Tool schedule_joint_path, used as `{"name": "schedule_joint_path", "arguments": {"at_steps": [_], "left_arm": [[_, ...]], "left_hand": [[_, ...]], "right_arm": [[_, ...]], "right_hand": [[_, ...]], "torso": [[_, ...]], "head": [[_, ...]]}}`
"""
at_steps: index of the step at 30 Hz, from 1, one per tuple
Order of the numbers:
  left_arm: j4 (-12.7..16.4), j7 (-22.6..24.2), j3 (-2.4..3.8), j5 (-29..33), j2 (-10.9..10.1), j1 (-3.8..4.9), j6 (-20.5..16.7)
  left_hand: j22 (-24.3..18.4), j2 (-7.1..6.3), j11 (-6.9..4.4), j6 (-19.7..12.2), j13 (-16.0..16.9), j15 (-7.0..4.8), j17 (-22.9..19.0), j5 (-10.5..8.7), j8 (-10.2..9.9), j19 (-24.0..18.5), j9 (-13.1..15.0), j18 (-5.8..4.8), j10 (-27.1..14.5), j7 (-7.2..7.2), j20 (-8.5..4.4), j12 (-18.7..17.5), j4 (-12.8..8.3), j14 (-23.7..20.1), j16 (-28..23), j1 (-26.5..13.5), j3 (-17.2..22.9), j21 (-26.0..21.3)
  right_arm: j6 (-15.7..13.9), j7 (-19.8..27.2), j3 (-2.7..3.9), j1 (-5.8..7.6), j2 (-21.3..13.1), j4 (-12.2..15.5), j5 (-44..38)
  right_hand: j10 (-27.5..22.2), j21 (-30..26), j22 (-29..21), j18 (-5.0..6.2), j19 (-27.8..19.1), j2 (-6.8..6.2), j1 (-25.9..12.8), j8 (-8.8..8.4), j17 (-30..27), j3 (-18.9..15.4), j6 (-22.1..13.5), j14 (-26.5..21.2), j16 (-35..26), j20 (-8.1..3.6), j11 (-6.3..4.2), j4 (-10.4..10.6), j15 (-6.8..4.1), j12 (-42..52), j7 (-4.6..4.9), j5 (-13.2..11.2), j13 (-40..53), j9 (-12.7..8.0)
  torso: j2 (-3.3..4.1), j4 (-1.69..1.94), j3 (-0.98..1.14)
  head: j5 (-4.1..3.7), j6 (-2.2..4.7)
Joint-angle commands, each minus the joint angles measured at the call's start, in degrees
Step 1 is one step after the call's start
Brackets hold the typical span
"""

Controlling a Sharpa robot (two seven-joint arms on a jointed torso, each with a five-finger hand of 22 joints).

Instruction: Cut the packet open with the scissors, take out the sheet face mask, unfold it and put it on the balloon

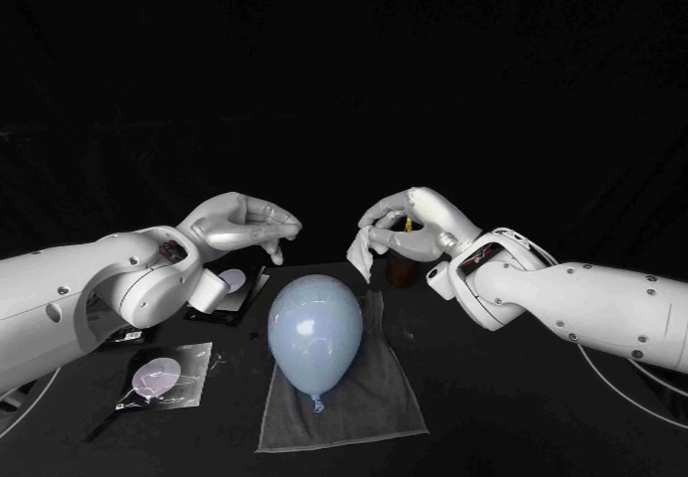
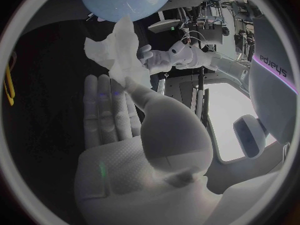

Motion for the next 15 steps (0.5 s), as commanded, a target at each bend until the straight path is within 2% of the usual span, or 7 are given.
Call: {"name": "schedule_joint_path", "arguments": {"at_steps": [1, 4, 12, 15], "left_arm": [[0.9, 1.6, 0.04, -2.5, 1.0, -0.04, 0.8], [1.2, 1.4, 0.03, -3.2, 2.0, -0.15, -0.1], [0.7, 0.8, -0.01, -3.9, 5.1, -1.10, -5.8], [0.4, 0.4, -0.08, -4.0, 6.1, -1.39, -7.0]], "left_hand": [[-0.1, 0.64, -0.76, 1.2, -0.6, -0.88, -0.2, 0.10, 0.4, 1.0, 0.0, 0.94, 2.3, -0.61, -0.54, -0.1, 0.1, 1.0, 0.2, 0.3, 0.8, 0.0], [-0.1, 1.03, -1.75, 2.5, -1.4, -1.84, -0.3, 0.10, 0.6, 2.7, 0.0, 0.91, 5.3, -1.40, -1.47, -0.7, 0.7, 3.4, 0.3, 0.0, 1.3, 0.5], [-0.5, 0.43, -2.57, 3.7, -2.4, -2.72, -0.5, 0.12, 0.4, 4.6, 0.2, 0.86, 8.3, -2.06, -2.41, -1.9, 1.1, 5.9, 0.0, -0.1, 1.8, 0.5], [-0.6, 0.26, -3.00, 4.8, -2.5, -3.12, 0.9, 0.13, 0.7, 5.4, 0.5, 0.87, 9.4, -2.51, -2.77, -2.1, 0.9, 7.9, 0.6, 0.1, 2.0, 0.7]], "right_arm": [[-1.0, 1.1, 0.08, 0.08, 0.1, 0.4, 1.3], [-0.8, 1.6, 0.08, 0.08, 0.1, 0.8, 3.7], [-0.3, 2.0, 0.08, 0.07, 0.4, 1.8, 8.8], [-0.2, 1.9, 0.08, 0.07, 0.5, 2.0, 10.4]], "right_hand": [[0.2, 0.3, 0.1, 0.93, -0.4, 0.04, 0.7, 0.37, 0.1, 3.2, 0.3, 0.3, -0.3, 0.19, -0.13, -2.8, -0.08, 0.1, 0.08, 0.1, 0.0, 0.1], [0.1, 0.4, 0.2, 0.92, -0.4, 0.02, 0.6, 0.37, 0.1, 3.3, 0.3, 0.3, -0.3, 0.23, -0.11, -2.7, -0.05, 0.1, 0.10, 0.1, 0.0, 0.1], [0.1, 0.4, 0.2, 0.91, -0.5, 0.02, 0.4, 0.36, 0.2, 3.5, 0.2, 0.2, -0.4, 0.29, -0.08, -2.7, 0.00, 0.0, 0.13, 0.1, 0.0, 0.1], [0.1, 0.5, 0.2, 0.91, -0.5, 0.02, 0.4, 0.35, 0.2, 3.5, 0.2, 0.2, -0.4, 0.31, -0.07, -2.6, 0.02, 0.0, 0.14, 0.1, 0.0, 0.1]], "torso": [[0.01, -0.03, -0.06], [0.00, 0.00, 0.03], [-0.03, -0.10, 0.02], [-0.01, -0.04, 0.00]], "head": [[0.24, -0.13], [0.46, -0.15], [0.67, -0.16], [0.73, -0.15]]}}
